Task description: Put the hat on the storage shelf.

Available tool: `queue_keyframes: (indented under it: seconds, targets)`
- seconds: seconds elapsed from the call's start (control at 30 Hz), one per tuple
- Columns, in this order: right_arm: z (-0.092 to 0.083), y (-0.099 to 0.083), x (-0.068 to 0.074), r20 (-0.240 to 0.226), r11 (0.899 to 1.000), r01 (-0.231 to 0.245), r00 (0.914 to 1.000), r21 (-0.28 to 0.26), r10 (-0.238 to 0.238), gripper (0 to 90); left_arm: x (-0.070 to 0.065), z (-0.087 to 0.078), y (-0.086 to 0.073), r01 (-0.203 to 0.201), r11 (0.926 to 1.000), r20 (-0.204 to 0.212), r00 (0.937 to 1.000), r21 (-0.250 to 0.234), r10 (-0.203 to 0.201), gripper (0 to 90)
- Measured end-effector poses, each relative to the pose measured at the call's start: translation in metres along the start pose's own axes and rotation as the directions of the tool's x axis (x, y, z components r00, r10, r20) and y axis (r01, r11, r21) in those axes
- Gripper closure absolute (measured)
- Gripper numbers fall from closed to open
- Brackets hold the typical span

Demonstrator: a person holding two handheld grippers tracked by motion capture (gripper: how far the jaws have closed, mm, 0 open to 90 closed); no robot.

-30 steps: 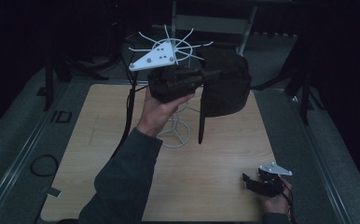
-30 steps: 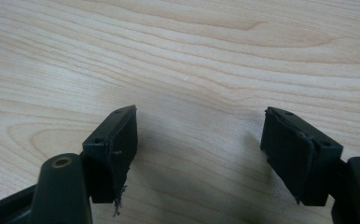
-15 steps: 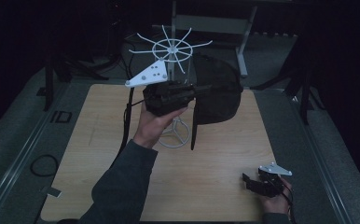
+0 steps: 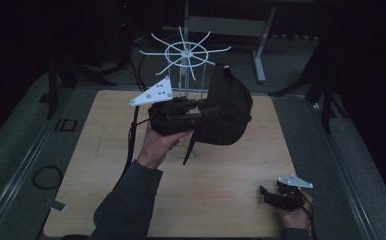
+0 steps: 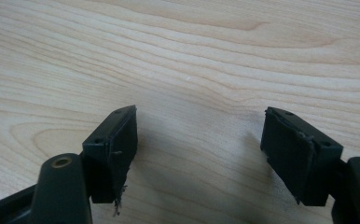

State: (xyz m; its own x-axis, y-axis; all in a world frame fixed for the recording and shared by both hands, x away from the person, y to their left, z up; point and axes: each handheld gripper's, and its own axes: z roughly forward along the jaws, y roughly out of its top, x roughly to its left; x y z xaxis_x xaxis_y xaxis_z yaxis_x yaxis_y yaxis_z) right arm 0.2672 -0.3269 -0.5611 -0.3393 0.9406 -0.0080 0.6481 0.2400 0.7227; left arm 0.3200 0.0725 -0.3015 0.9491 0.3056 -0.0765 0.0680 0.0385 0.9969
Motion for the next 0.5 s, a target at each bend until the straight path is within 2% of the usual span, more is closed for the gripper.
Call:
queue_keyframes:
  seconds: [0.27, 0.5]
  targets:
    - [0.0002, 0.0001, 0.0001, 0.0, 1.0, -0.001, 1.0, -0.001, 0.001, 26.8, -0.0016, -0.0023, 0.005, 0.004, 1.0, -0.05, 0.9987, -0.002, -0.004, 45.0]
    - [0.0003, 0.0002, 0.0, -0.001, 1.0, 0.0, 1.0, 0.0, 0.0, 26.7, 0.0, -0.003, 0.007, 0.029, 0.9994, -0.044, 0.9986, 0.016, -0.029, 35.0]
